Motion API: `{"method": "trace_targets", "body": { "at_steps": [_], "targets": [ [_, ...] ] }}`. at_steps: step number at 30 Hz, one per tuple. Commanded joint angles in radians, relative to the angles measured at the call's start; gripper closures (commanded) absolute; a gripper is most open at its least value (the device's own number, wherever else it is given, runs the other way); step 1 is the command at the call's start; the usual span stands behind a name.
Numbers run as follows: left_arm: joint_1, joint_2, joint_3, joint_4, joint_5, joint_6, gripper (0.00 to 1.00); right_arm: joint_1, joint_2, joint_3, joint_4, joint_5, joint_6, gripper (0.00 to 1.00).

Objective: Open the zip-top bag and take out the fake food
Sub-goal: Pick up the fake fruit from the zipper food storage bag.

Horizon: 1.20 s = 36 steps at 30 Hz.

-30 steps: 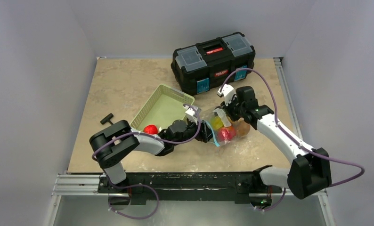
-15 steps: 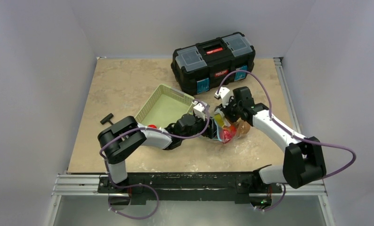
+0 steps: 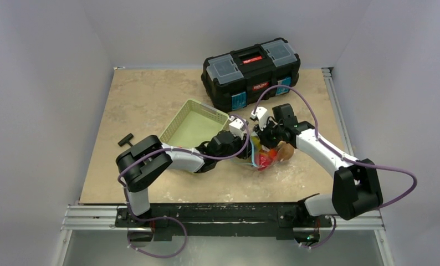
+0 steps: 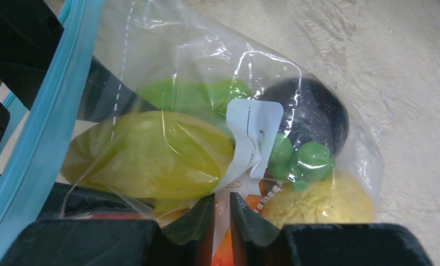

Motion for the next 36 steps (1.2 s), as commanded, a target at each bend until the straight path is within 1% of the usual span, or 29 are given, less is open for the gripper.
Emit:
{"method": "trace_targets", "body": {
  "at_steps": [1,3,4,10,15,19,21,27,33,36],
  "targets": [
    [0.008,-0.055,0.002,-0.047,-0.024,0.004,0.81,0.008,-0.008,0.021,0.005,-0.027,-0.001,0.81],
    [0.008,-0.096,-0.019,-0.064,-0.019,0.004,0.96,0.008,-0.011,0.018,0.011,-0.010,-0.003,0.79],
    [0.008,-0.121,-0.034,-0.072,-0.016,0.005,1.00,0.008,-0.012,0.018,0.014,-0.003,-0.004,0.78],
    [0.008,-0.281,-0.119,-0.147,0.027,0.004,1.00,0.009,-0.021,0.009,0.022,0.025,-0.007,0.73],
    [0.009,-0.419,-0.193,-0.207,0.030,0.005,1.00,0.008,-0.037,0.004,0.024,0.027,-0.013,0.69],
    [0.018,-0.512,-0.241,-0.265,0.029,0.011,1.00,0.008,-0.045,0.005,0.014,0.011,-0.028,0.64],
    [0.021,-0.561,-0.261,-0.306,0.028,0.016,1.00,0.008,-0.048,0.007,0.006,0.001,-0.036,0.60],
    [0.035,-0.740,-0.307,-0.462,-0.045,0.053,1.00,0.008,-0.073,0.006,-0.001,-0.017,-0.057,0.50],
    [0.060,-0.902,-0.345,-0.587,-0.113,0.081,1.00,0.007,-0.091,0.003,-0.003,-0.028,-0.074,0.43],
    [0.086,-0.962,-0.362,-0.629,-0.121,0.083,1.00,0.006,-0.097,0.001,-0.001,-0.032,-0.080,0.41]
  ]
}}
